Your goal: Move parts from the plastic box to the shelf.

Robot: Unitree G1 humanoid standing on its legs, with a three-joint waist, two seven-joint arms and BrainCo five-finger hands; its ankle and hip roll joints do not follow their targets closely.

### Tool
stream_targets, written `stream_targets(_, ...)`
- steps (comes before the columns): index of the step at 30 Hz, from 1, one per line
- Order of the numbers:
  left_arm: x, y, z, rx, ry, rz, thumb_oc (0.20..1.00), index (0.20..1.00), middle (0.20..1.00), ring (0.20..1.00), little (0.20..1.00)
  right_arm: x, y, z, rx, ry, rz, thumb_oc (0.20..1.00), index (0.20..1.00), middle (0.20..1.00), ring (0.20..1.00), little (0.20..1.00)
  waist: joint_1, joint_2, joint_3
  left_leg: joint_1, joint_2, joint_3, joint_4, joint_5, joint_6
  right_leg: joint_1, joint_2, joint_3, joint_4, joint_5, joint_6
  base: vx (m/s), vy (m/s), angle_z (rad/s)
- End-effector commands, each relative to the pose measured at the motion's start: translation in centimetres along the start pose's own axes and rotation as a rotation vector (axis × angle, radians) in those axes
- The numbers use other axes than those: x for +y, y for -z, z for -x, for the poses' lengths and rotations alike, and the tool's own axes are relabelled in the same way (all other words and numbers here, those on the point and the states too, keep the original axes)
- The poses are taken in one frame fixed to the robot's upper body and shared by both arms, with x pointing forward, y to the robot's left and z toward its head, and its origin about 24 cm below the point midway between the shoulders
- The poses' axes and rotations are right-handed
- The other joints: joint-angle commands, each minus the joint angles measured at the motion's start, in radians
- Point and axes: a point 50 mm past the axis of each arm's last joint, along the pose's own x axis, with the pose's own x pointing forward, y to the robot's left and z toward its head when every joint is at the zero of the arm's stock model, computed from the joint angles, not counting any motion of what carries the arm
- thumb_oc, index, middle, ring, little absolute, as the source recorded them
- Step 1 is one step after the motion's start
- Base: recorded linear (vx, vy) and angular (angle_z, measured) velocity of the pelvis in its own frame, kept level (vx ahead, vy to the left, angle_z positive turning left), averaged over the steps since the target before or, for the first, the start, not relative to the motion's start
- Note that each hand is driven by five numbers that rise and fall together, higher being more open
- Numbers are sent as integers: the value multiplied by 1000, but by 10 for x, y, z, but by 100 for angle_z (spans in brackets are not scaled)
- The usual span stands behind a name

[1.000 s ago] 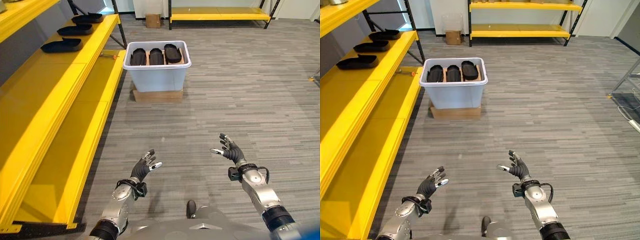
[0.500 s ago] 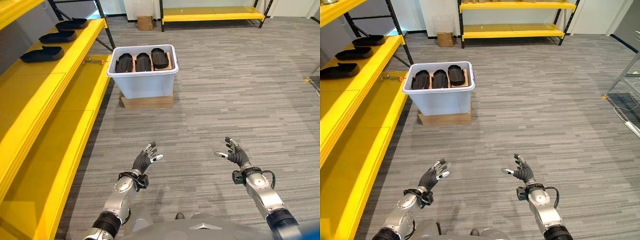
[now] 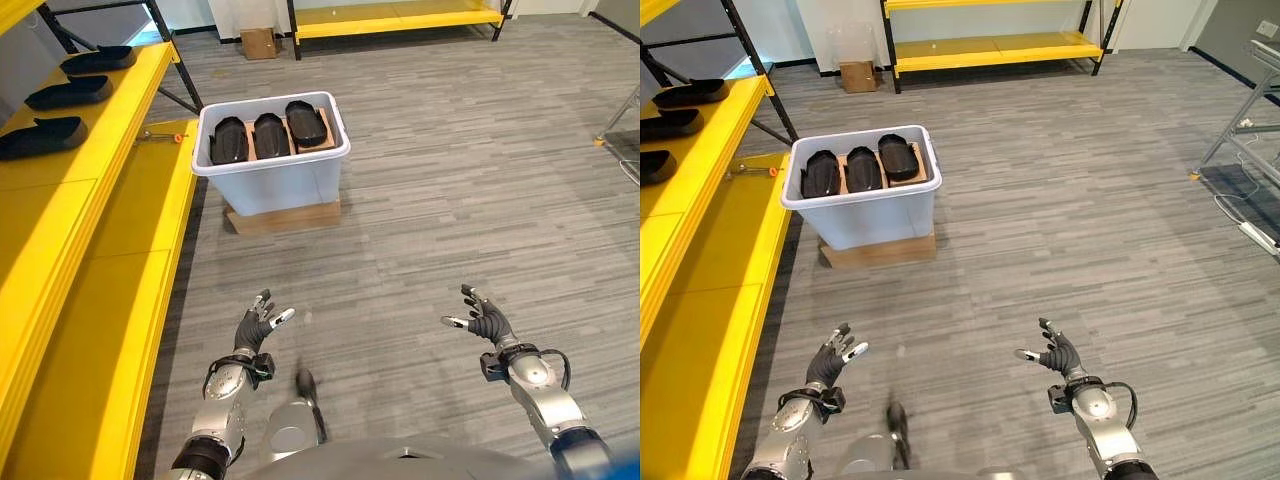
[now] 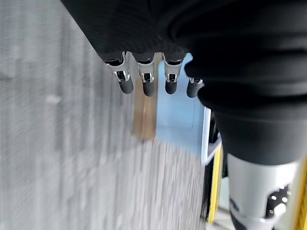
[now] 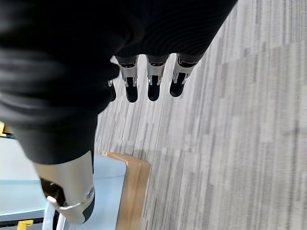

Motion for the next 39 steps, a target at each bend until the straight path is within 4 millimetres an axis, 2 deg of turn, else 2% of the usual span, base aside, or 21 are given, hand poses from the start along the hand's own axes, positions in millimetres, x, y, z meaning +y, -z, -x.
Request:
stream_targets(1, -6, -17, 0, -93, 25, -98, 1000, 1000, 1000, 1000, 1000, 5, -30, -6, -128, 6, -25, 1000, 1000, 1000, 1000, 1000, 51, 1, -59, 21, 20, -41, -45, 1, -37, -140, -84, -43, 98, 195, 72, 225, 370, 34)
stream_targets(3, -3, -18, 0, -97, 17, -120, 1000, 1000, 1000, 1000, 1000, 8, -34, -9, -144, 2, -42, 1000, 1000, 1000, 1000, 1000, 59, -4, -68, 34, -12, -46, -64, -9, -15, -165, -95, -38, 163, 235, 93, 164, 265, 37)
stream_targets(6, 2, -21, 0, -104, 7, -141, 1000, 1000, 1000, 1000, 1000, 13, -41, -12, -165, 4, -50, 1000, 1000, 1000, 1000, 1000, 79, -5, -81, 43, -45, -46, -74, -27, 12, -191, -113, -45, 287, 295, 107, 148, 270, 48)
stream_targets(8, 5, -24, -1, -106, 6, -144, 1000, 1000, 1000, 1000, 1000, 14, -42, -13, -171, 7, -54, 1000, 1000, 1000, 1000, 1000, 90, -7, -87, 45, -58, -39, -76, -35, 22, -184, -129, -61, 314, 314, 113, 114, 246, 18)
stream_targets(9, 5, -26, -2, -114, 1, -147, 1000, 1000, 1000, 1000, 1000, 19, -44, -14, -175, 4, -55, 1000, 1000, 1000, 1000, 1000, 105, 13, -88, 68, -64, -42, -78, -54, 42, -239, -197, -90, 463, 385, 121, 108, 273, 13)
stream_targets(10, 5, -27, -2, -116, -1, -146, 1000, 1000, 1000, 1000, 1000, 20, -44, -15, -177, 2, -53, 1000, 1000, 1000, 1000, 1000, 108, 17, -86, 74, -64, -42, -79, -57, 46, -248, -205, -97, 487, 383, 119, 173, 390, -25)
stream_targets(11, 5, -28, -4, -122, -8, -141, 1000, 1000, 1000, 1000, 1000, 24, -48, -18, -187, -3, -49, 1000, 1000, 1000, 1000, 1000, 100, 32, -67, 122, -65, -46, -89, -77, 51, -351, -191, -107, 578, 365, 116, 149, 183, -66)
stream_targets(12, 4, -30, -6, -127, 1, -138, 1000, 1000, 1000, 1000, 1000, 24, -50, -18, -192, 2, -52, 1000, 1000, 1000, 1000, 1000, 81, 32, -54, 138, -61, -58, -89, -85, 45, -406, -142, -117, 525, 339, 105, 156, 139, -54)
stream_targets(14, 2, -33, -8, -137, 15, -139, 1000, 1000, 1000, 1000, 1000, 20, -51, -18, -193, 11, -54, 1000, 1000, 1000, 1000, 1000, 66, 26, -43, 161, -58, -65, -89, -99, 34, -438, -115, -139, 407, 345, 97, 115, -32, 23)
stream_targets(16, -2, -38, -9, -145, 37, -136, 1000, 1000, 1000, 1000, 1000, 12, -50, -16, -191, 25, -51, 1000, 1000, 1000, 1000, 1000, 39, 0, -23, 206, -77, -80, -89, -132, 20, -470, -81, -162, 162, 371, 102, 224, -52, 16)
stream_targets(19, -10, -34, -8, -135, 69, -131, 1000, 1000, 1000, 1000, 1000, 5, -46, -14, -181, 52, -50, 1000, 1000, 1000, 1000, 1000, 0, -16, -11, 257, -103, -130, -89, -175, 16, -521, -49, -114, 16, 443, 124, 319, -28, 13)
stream_targets(20, -22, -28, -7, -129, 118, -150, 1000, 1000, 1000, 1000, 1000, 1, -42, -12, -169, 96, -61, 1000, 1000, 1000, 1000, 1000, -25, -16, -4, 286, -107, -171, -89, -198, 16, -560, -48, -72, -64, 469, 130, 417, -71, 66)
stream_targets(23, -29, -22, -5, -114, 151, -156, 1000, 1000, 1000, 1000, 1000, 0, -36, -11, -157, 144, -80, 1000, 1000, 1000, 1000, 1000, -40, -16, -2, 317, -105, -180, -89, -216, 17, -560, -59, -41, -93, 486, 137, 351, -99, 87)
stream_targets(27, -39, -21, -5, -99, 198, -151, 1000, 1000, 1000, 1000, 1000, -1, -29, -12, -110, 156, -72, 1000, 1000, 1000, 1000, 1000, -53, -18, -30, 343, -107, -167, -75, -236, 14, -485, -53, -16, -112, 473, 117, 453, -165, 66)
stream_targets(29, -40, -16, -2, -79, 207, -128, 1000, 1000, 1000, 1000, 1000, 0, -25, -10, -107, 167, -55, 1000, 1000, 1000, 1000, 1000, -62, -9, -52, 348, -98, -147, -36, -256, 10, -473, -30, -27, -38, 413, 75, 565, -249, 16)
stream_targets(30, -41, -16, -1, -79, 209, -128, 1000, 1000, 1000, 1000, 1000, -1, -25, -10, -109, 168, -54, 1000, 1000, 1000, 1000, 1000, -63, -8, -53, 348, -97, -145, -32, -258, 10, -472, -29, -29, -34, 408, 72, 500, -266, -33)
stream_targets(32, -42, -14, 1, -86, 221, -101, 1000, 1000, 1000, 1000, 1000, -3, -29, -10, -127, 194, -51, 1000, 1000, 1000, 1000, 1000, -62, -3, -60, 343, -79, -122, 8, -268, 1, -460, -18, -49, 7, 358, 44, 455, -291, -51)
stream_targets(34, -43, -17, 3, -111, 221, -70, 1000, 1000, 1000, 1000, 1000, -10, -36, -10, -169, 250, -45, 1000, 1000, 1000, 1000, 1000, -58, 8, -70, 303, -30, -103, 110, -171, -39, -418, 16, -61, 6, 309, 5, 415, -329, -31)
stream_targets(36, -45, -19, 2, -127, 226, -56, 1000, 1000, 1000, 1000, 1000, -13, -40, -9, -189, 282, -38, 1000, 1000, 1000, 1000, 1000, -56, 10, -75, 276, -7, -98, 169, -125, -56, -395, 28, -60, -7, 295, -8, 266, -250, -22)
stream_targets(37, -45, -22, 2, -147, 224, -51, 1000, 1000, 1000, 1000, 1000, -17, -43, -8, -208, 309, -39, 1000, 1000, 1000, 1000, 1000, -55, 9, -77, 247, 10, -92, 247, -91, -69, -379, 34, -59, -18, 284, -21, 246, -241, -11)
stream_targets(39, -44, -24, 2, -153, 215, -34, 1000, 1000, 1000, 1000, 1000, -21, -45, -7, -223, 332, -36, 1000, 1000, 1000, 1000, 1000, -56, 7, -79, 222, 18, -84, 324, -67, -78, -361, 44, -56, -26, 268, -36, 253, -254, -22)
